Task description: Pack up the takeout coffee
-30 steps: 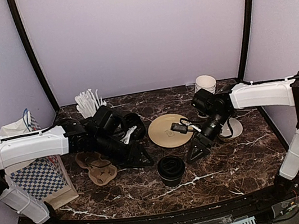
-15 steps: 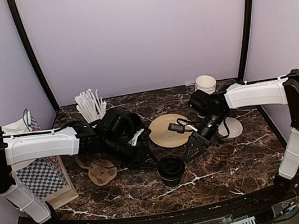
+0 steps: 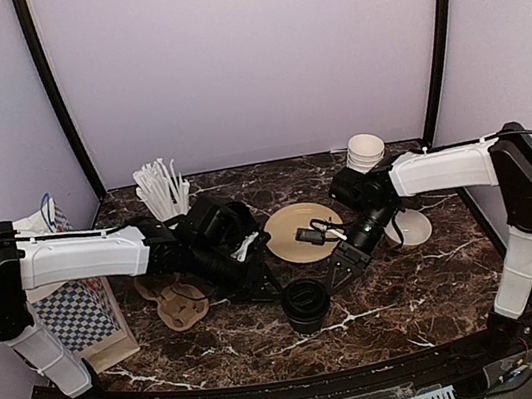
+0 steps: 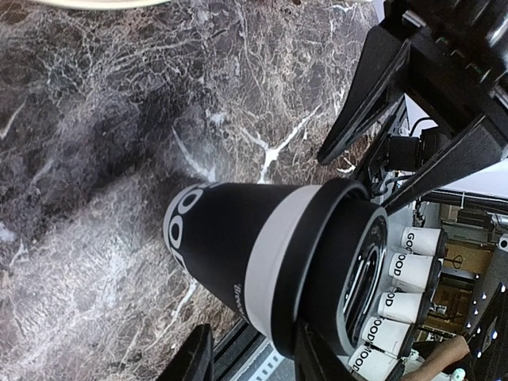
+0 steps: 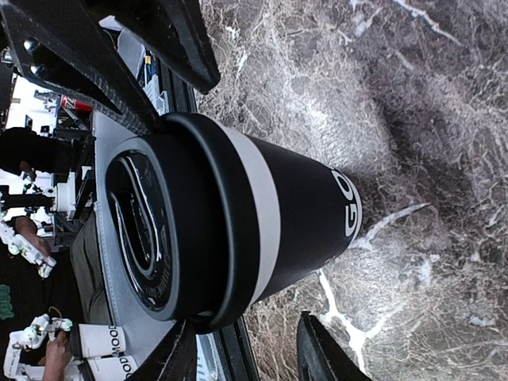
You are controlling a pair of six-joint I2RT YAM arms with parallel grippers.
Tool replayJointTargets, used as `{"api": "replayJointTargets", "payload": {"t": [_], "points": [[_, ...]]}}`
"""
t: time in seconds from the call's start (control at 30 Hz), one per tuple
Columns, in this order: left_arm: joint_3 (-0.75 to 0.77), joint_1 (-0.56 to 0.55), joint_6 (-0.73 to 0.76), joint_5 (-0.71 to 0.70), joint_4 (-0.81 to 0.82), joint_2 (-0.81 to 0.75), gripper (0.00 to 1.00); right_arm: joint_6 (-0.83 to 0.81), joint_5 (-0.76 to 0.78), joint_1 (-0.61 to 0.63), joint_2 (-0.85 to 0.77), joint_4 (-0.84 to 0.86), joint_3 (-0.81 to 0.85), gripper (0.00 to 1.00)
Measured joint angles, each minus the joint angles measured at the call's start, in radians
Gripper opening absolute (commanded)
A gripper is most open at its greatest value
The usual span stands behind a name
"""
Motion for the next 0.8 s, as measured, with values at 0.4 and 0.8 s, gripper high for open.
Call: {"api": "replayJointTargets", "payload": {"t": [0.4, 0.8], "points": [[0.026, 0.006, 0.019, 0.011, -0.01, 0.038, 0.27, 0.058, 0.001, 0.002, 0.043, -0.051, 0.027, 0.31], [0.03, 0.019, 0.026, 0.054, -0.003, 0.077, 0.27, 0.103, -0.076, -0.006, 0.117, -0.142, 0.08, 0.27]]}}
